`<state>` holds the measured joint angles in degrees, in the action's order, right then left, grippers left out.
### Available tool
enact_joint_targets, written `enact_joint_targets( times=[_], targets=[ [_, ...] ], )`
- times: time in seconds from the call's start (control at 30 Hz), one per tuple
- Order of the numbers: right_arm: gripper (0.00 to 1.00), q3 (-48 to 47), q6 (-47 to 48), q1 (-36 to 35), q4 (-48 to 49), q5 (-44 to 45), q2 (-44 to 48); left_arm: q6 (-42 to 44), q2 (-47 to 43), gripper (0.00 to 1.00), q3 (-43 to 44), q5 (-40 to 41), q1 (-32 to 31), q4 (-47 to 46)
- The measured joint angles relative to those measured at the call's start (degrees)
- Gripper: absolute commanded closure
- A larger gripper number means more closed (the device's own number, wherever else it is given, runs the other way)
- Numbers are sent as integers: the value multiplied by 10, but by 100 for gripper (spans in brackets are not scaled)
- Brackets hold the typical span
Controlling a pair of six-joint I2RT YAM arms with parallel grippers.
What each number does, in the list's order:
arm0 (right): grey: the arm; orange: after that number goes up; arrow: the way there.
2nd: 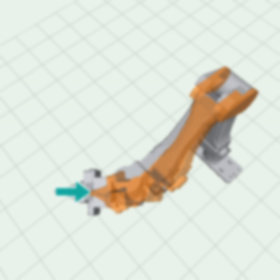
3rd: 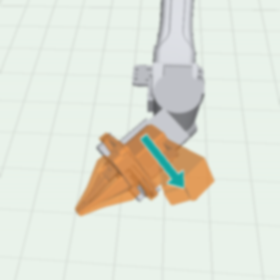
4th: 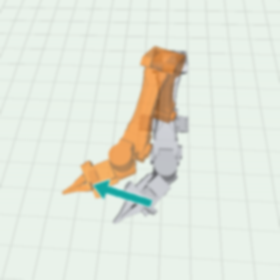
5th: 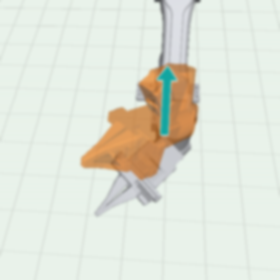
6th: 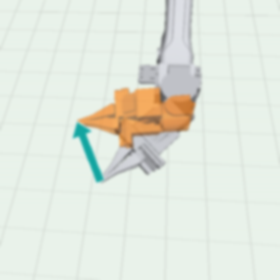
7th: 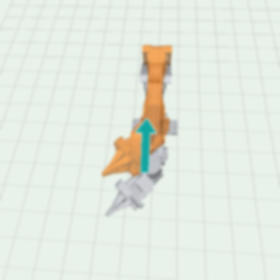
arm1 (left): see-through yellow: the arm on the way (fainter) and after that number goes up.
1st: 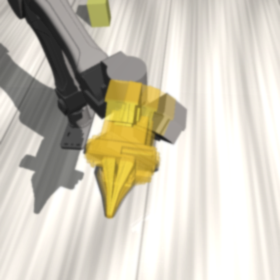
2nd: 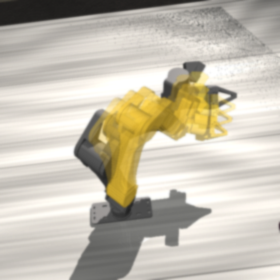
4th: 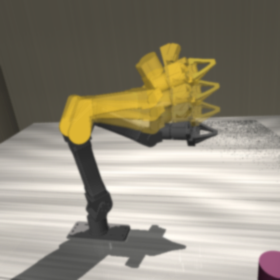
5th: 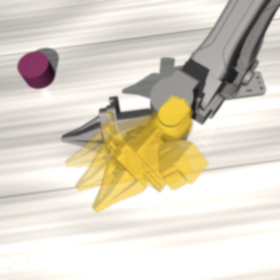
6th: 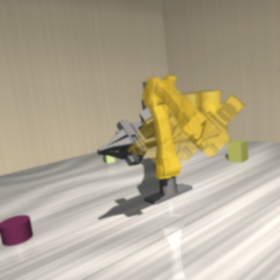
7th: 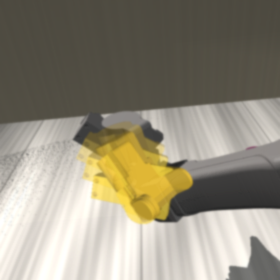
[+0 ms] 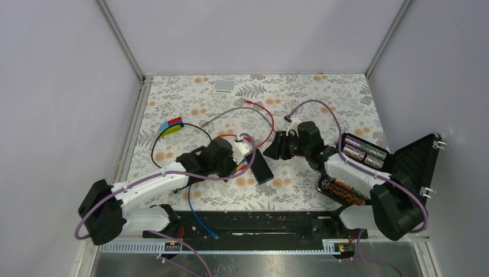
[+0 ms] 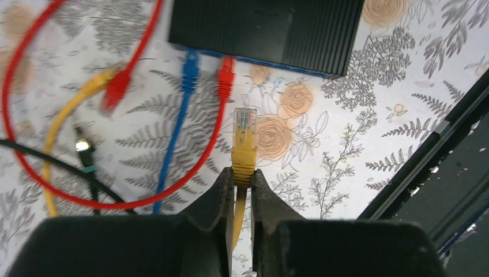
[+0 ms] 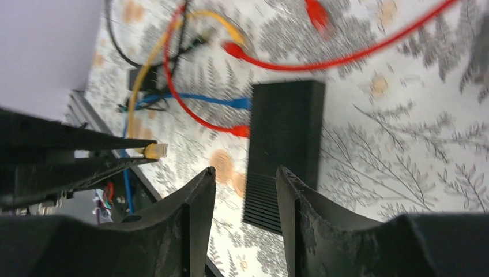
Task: Insert the plug into the switch port
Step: Pick up the connector from the center of the board, then insert the connector into the switch port.
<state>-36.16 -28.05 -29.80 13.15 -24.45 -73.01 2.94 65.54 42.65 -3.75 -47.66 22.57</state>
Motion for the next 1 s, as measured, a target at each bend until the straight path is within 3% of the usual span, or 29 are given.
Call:
enact_joint_targets(
  times=[0.17,0.43,1.0],
  targets=[
    [54,-11,3,3,-43,9,-74,0,82,100,5,47,-60,5],
    [54,-44,1,8,-54,-2,-151,0,212,100,88,89,-70,26],
    [58,-64,-13,37,-33,-70,-236,0,271,100,125,77,-72,25]
  ],
)
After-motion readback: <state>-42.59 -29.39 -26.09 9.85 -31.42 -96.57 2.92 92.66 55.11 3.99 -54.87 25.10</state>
